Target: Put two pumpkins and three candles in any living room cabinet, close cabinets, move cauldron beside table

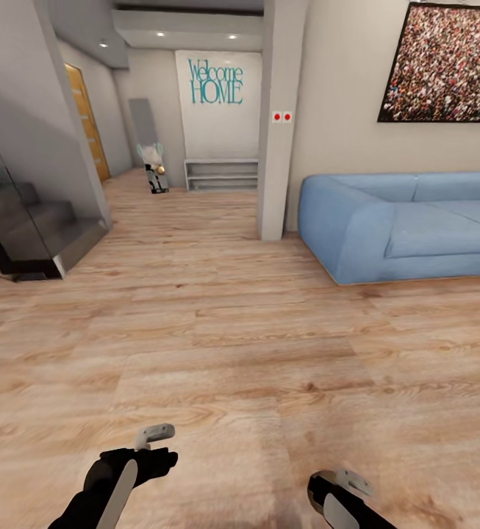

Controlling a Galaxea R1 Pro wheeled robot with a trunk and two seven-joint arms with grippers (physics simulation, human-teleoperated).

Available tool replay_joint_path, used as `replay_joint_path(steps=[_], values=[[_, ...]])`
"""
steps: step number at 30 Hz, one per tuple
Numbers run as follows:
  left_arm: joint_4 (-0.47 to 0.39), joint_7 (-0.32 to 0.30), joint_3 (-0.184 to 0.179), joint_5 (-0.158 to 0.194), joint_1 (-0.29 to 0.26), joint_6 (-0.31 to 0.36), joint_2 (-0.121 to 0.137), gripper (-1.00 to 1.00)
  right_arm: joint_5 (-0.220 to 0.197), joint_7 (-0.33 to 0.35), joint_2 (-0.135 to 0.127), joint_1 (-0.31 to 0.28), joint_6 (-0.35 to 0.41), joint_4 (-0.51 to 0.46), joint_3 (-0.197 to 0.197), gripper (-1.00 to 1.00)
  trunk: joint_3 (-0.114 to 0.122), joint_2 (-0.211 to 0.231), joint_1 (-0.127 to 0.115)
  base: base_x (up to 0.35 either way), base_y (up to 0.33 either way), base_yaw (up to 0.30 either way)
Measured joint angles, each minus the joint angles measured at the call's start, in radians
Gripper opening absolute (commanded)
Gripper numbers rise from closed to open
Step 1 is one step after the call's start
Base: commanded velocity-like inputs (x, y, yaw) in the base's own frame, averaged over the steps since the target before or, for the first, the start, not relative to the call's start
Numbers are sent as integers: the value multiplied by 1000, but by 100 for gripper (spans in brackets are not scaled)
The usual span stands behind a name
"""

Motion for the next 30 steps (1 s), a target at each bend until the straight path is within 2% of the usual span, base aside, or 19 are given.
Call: replay_joint_path(steps=[18,23,27,30], values=[[38,1,-1,0,0,-41,-1,100,1,1,-2,0,-7,0,-1,-100,55,126,-69,0,0,33],[91,2,-1,0,0,-100,-2,100,5,-1,-2,0,-26,2,1,-100,69,161,-88,0,0,0],[185,2,-1,-2,-1,-173,-2,100,7,-2,-3,0,-47,4,1,-100,81,189,-103,0,0,0],[209,2,-1,-2,-2,-200,0,100,6,-2,-2,0,-61,5,3,-100,90,210,-115,0,0,0]])
